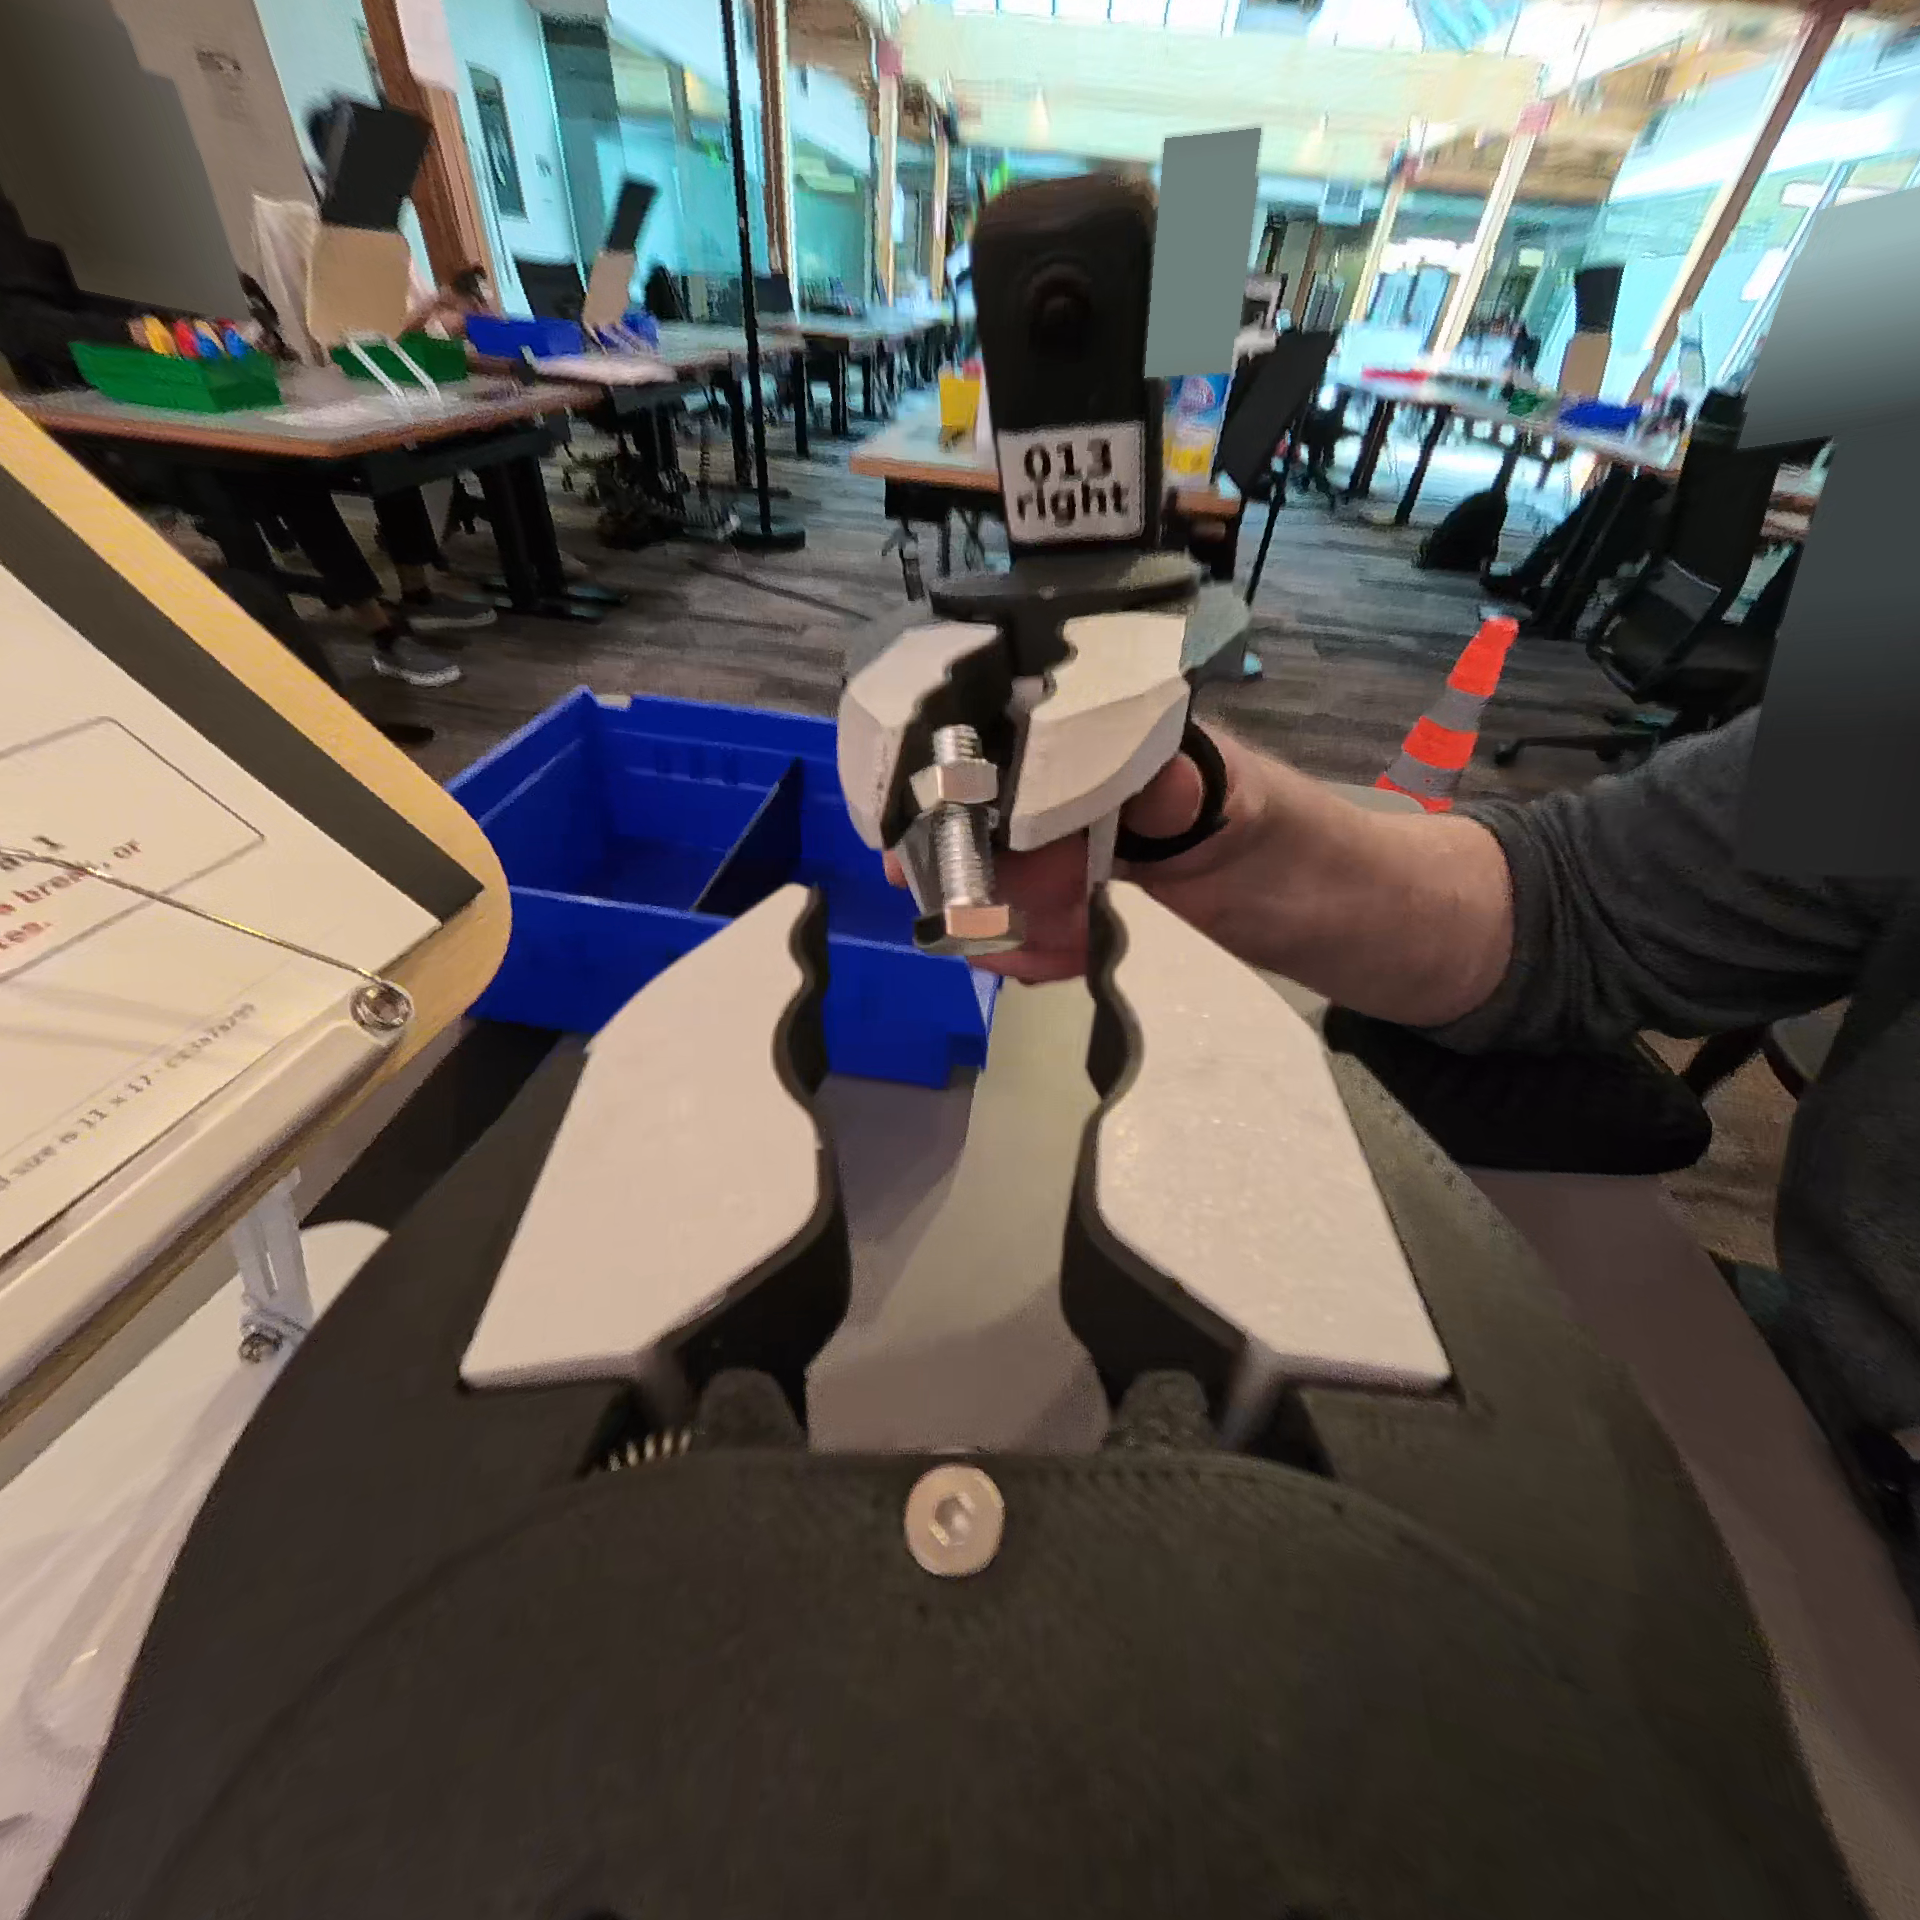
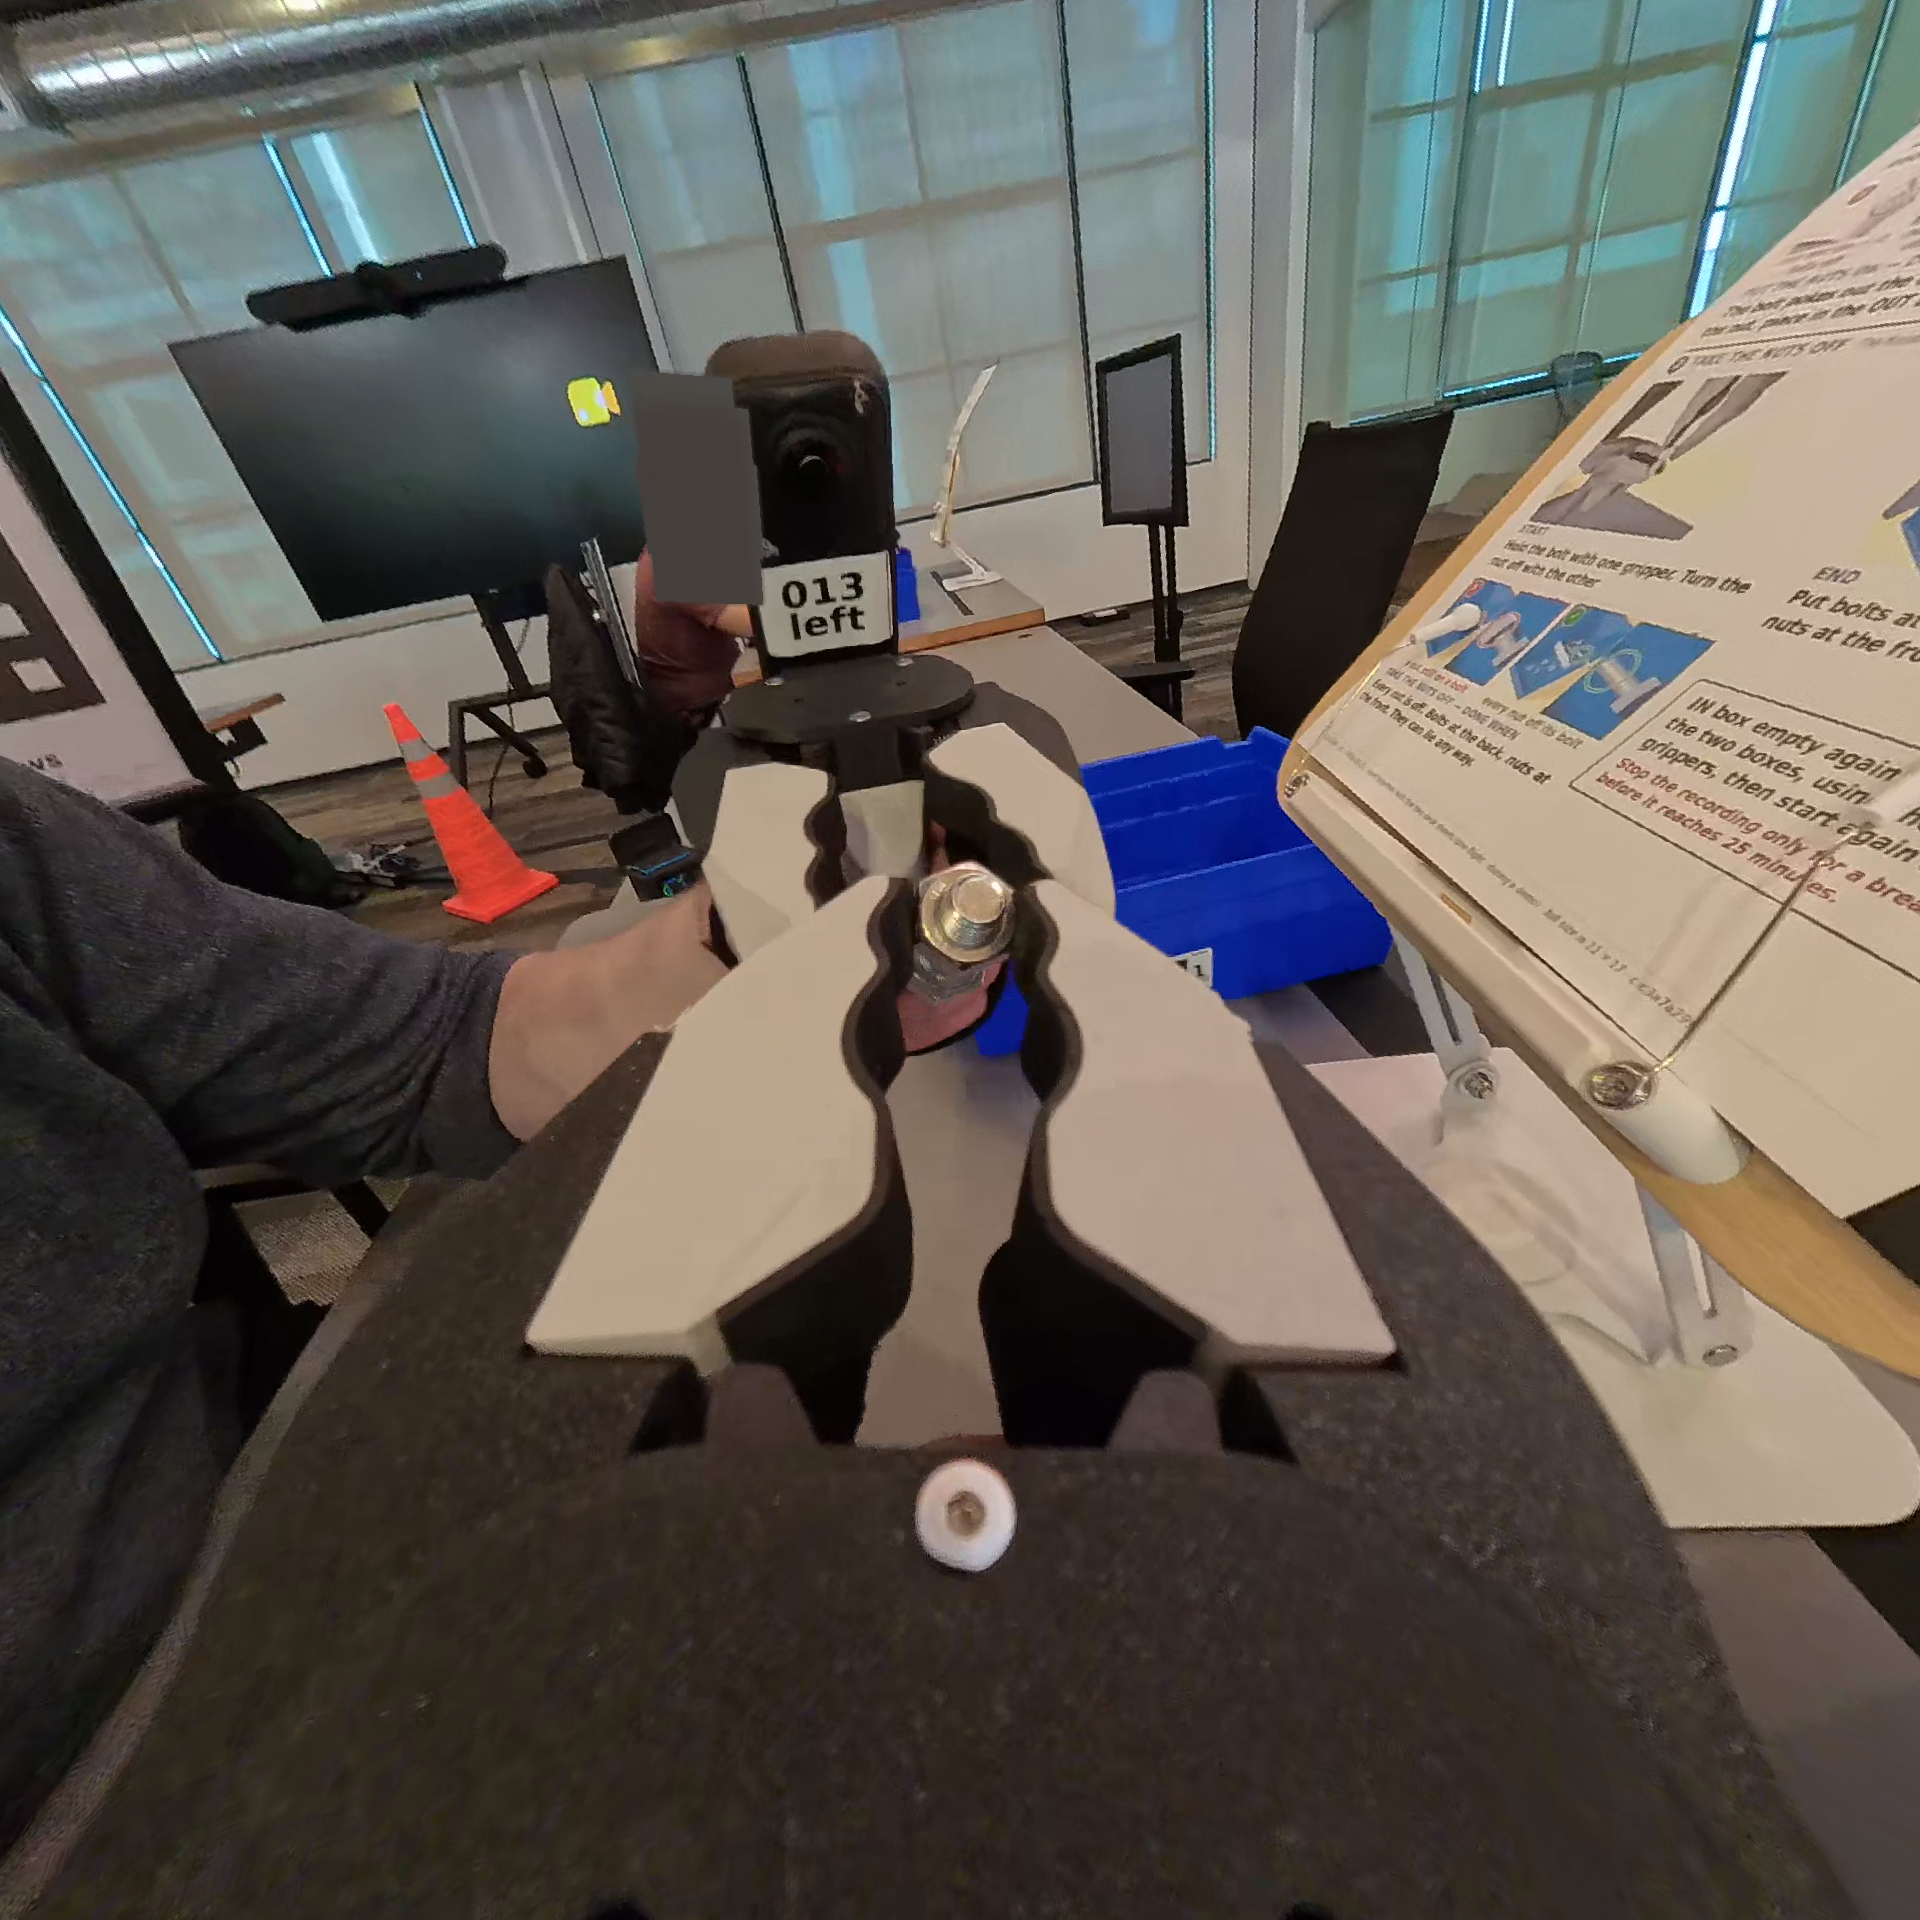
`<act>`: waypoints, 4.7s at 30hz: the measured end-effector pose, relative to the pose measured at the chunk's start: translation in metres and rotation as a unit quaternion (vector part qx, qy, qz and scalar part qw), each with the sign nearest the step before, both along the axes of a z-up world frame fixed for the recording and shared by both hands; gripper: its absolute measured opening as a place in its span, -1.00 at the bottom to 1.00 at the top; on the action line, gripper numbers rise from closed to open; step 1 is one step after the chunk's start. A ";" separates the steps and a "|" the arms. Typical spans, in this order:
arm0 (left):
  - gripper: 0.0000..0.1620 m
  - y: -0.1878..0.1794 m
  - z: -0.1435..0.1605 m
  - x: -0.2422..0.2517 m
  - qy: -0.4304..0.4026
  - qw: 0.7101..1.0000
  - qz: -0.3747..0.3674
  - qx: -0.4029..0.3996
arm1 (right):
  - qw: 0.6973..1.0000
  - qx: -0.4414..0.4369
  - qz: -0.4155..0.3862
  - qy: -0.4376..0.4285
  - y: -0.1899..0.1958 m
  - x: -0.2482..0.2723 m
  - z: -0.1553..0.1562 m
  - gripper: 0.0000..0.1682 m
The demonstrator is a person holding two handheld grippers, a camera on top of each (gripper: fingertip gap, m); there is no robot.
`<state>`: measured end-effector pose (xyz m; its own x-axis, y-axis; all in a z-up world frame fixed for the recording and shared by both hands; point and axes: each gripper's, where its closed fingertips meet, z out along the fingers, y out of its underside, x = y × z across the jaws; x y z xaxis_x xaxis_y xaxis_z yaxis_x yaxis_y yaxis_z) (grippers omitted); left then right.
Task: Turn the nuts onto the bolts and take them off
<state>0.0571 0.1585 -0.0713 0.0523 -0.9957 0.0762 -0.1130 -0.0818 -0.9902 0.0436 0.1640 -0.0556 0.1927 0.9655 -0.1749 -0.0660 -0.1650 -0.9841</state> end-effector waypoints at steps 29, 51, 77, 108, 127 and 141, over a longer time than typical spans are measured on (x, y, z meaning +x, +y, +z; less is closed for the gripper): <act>-0.82 0.009 -0.045 0.010 0.138 0.987 0.039 0.067 | 0.981 0.061 -0.079 -0.168 0.003 -0.005 -0.022 -0.57; -0.82 0.037 -0.035 0.009 0.247 0.875 0.263 0.323 | 0.977 -0.085 -0.083 -0.175 0.000 0.006 -0.028 -0.76; -0.82 -0.061 -0.079 0.039 0.141 0.975 -0.168 0.046 | 0.821 0.287 0.054 -0.490 -0.055 0.029 -0.051 -0.55; -0.82 -0.038 -0.097 0.064 0.233 0.955 -0.002 0.181 | 0.913 0.110 0.017 -0.392 -0.054 0.058 -0.084 -0.78; -0.82 -0.019 -0.102 0.067 0.231 0.947 0.063 0.212 | 0.946 -0.122 -0.095 -0.285 -0.038 0.077 -0.082 -0.57; -0.82 -0.024 -0.112 0.075 0.272 0.925 0.086 0.250 | 0.953 -0.134 -0.081 -0.260 -0.047 0.070 -0.099 -0.76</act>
